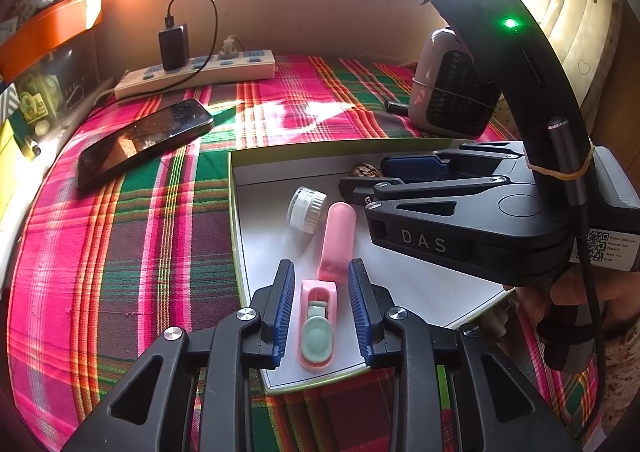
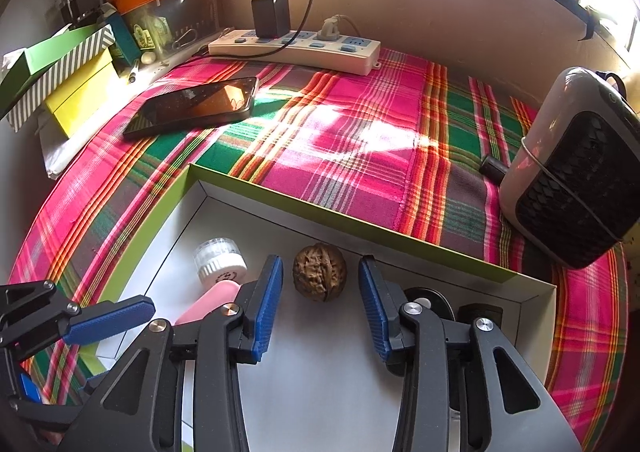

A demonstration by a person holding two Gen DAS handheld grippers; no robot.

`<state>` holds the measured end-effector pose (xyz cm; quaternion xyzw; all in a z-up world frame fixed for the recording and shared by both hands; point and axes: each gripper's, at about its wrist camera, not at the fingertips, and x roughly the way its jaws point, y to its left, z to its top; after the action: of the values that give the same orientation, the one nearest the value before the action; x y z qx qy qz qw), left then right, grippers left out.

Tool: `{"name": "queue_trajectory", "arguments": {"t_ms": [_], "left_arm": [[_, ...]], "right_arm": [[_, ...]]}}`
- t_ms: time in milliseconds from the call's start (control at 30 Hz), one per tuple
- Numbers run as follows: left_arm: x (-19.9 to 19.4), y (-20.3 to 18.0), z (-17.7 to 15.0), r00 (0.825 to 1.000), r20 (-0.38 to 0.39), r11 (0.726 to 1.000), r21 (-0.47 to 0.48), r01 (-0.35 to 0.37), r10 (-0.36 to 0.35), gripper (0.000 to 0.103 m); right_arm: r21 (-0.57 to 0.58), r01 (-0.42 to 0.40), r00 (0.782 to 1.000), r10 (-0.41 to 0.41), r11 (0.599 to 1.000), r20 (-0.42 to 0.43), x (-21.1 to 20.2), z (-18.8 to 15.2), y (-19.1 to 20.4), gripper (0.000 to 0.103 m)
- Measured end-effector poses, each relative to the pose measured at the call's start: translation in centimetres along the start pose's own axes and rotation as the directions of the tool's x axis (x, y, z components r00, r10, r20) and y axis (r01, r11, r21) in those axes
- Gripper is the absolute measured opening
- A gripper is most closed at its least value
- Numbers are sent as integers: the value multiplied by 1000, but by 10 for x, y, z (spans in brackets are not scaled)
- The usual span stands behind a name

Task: Organize objects
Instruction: 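Open left gripper releasing the pink case while right gripper releases the walnut in the box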

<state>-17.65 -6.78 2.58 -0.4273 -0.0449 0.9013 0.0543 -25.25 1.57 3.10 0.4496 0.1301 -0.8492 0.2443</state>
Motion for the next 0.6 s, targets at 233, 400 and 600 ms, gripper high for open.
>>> {"name": "queue_trajectory", "arguments": {"t_ms": [233,400,600], "left_arm": [[-5,-1,-2,1000,5,1000,5,0,0,31],[-10,0,-4,1000,18,1000,3,-8,7,33],[-18,1,-6,999,29,1000,0,-17,17,35]], "right_arm": [[11,4,1000,-5,1000,25,-9,-2,0,42],[20,10,999,-11,1000,39,-15,-5,0,42],[39,4,998,-7,999,61,-26,-10,0,42]]}}
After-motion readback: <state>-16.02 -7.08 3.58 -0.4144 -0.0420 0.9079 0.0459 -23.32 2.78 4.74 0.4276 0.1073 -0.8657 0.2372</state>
